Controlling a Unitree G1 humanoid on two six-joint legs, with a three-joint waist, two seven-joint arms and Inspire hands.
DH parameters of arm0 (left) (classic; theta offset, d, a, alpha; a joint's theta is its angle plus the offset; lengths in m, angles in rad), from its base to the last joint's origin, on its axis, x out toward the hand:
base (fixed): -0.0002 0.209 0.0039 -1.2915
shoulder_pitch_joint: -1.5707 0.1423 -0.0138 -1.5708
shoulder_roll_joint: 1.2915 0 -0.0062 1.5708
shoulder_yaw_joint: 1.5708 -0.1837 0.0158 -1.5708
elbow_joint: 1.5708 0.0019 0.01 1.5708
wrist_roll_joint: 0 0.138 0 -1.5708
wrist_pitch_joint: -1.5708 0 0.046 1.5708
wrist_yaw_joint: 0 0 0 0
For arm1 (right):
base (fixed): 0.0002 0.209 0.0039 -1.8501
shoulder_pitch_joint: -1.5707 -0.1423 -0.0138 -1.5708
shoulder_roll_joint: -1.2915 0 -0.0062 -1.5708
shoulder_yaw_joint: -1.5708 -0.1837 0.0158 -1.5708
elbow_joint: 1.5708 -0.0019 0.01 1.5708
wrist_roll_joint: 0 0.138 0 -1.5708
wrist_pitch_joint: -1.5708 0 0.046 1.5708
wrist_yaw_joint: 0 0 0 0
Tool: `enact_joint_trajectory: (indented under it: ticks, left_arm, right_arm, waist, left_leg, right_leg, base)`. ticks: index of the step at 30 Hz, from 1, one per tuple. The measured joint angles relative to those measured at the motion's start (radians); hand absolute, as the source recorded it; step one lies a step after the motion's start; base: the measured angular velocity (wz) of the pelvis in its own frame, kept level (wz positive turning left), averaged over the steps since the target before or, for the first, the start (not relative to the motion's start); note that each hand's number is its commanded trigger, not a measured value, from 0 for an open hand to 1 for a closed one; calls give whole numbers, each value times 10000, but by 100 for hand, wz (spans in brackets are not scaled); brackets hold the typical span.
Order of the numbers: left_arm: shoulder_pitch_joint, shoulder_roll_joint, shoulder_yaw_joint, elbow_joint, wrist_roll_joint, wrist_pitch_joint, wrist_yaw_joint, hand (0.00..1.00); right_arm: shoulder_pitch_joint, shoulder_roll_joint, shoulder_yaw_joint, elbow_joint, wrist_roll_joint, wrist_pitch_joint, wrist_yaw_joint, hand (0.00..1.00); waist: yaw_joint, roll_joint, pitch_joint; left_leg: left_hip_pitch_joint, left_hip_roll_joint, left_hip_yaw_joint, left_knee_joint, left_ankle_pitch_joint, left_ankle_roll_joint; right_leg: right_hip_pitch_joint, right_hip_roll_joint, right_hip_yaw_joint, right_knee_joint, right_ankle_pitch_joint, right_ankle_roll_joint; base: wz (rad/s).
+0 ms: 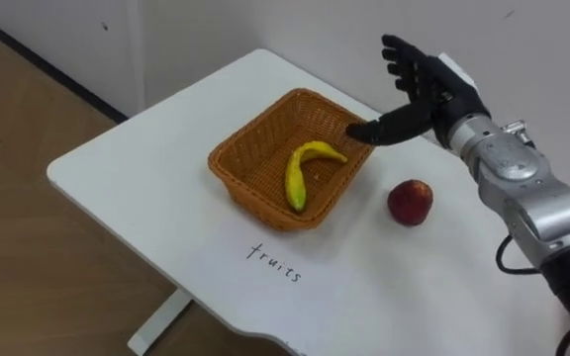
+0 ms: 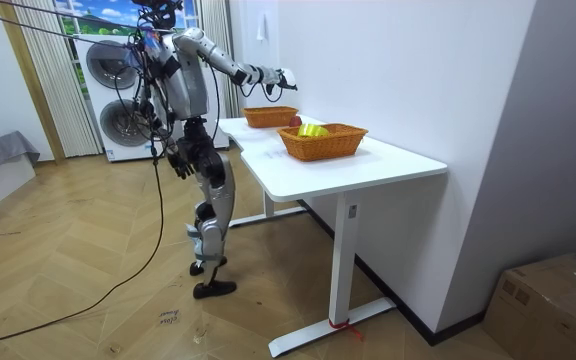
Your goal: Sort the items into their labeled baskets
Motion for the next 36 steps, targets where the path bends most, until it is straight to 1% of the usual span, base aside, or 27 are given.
enact_joint_trajectory:
  ticks: [2, 4, 7, 10, 13, 18, 22, 26, 32, 36]
  left_arm:
    - [16, -4, -11, 10, 0, -32, 17, 0]
    - [31, -8, -28, 42, 0, -79, 26, 0]
    - [65, -18, -28, 160, 2, -95, 29, 0]
    - [62, -32, -27, 173, 11, -95, 31, 0]
    - [86, -32, -29, 172, 11, -94, 58, 0]
    - [111, -58, -33, 171, 18, -94, 260, 0]
    - [207, -61, -34, 174, 37, -95, 273, 0]
    - [220, -86, -35, 174, 37, -95, 270, 0]
    - [249, -122, -41, 166, 36, -91, 266, 0]
    - [266, -163, -42, 165, 35, -92, 241, 0]
  right_arm:
    - [122, 0, 0, 2, 17, -2, -168, 0]
    - [217, 0, 0, 33, 31, -8, -295, 0]
    - [443, 1, -3, 76, 67, -35, -491, 0]
    - [723, 4, -6, 78, 282, -34, -634, 0]
    - [799, 32, -6, 173, 340, -34, -781, 0]
    - [799, 45, -14, 556, 358, -35, -1037, 0]
    - [928, 54, -212, 643, 353, -35, -1107, 0]
    - [1064, 89, -212, 643, 353, -35, -1148, 0]
    - [1219, 213, -211, 682, 351, -34, -1126, 0]
    - [1222, 241, -230, 725, 308, -34, -1043, 0]
  waist:
    - [-54, 58, -4]
    - [-150, 87, 13]
    - [-195, 83, 10]
    - [-194, 82, 4]
    - [-201, 87, 3]
    - [-192, 99, -39]
    - [-218, 109, -48]
    - [-220, 111, -47]
    - [-225, 140, -27]
    - [-254, 186, -21]
  left_leg:
    - [25, 3, 14, -1, 4, -3]
    - [57, 13, 48, -1, 9, -8]
    - [67, 8, 67, -3, 8, -6]
    - [65, -11, 70, -11, 10, 4]
    - [60, -15, 70, -11, 15, 10]
    - [71, -15, 70, -18, 15, 10]
    - [85, -18, 57, -3, 13, 13]
    - [93, -22, 53, 12, 8, 19]
    - [157, -27, 47, 27, -1, 26]
    - [148, -35, 47, 56, -1, 26]
  right_leg:
    - [20, 2, 4, 2, 0, 0]
    - [40, 8, 9, 4, 0, 0]
    - [37, 5, 25, 12, 0, 0]
    - [20, 7, 153, 23, 0, 0]
    - [12, 8, 186, 24, 0, 0]
    - [20, 20, 217, 17, 0, 0]
    - [64, 23, 155, 17, 1, 0]
    - [86, 17, 137, 17, 1, 0]
    - [143, 19, 215, 13, 0, 1]
    - [147, 6, 108, 14, 0, 1]
  base:
    - [-6]
    - [-5]
    - [-4]
    - [-1]
    - [0]
    - [0]
    - [2]
    - [1]
    - [-1]
    - [0]
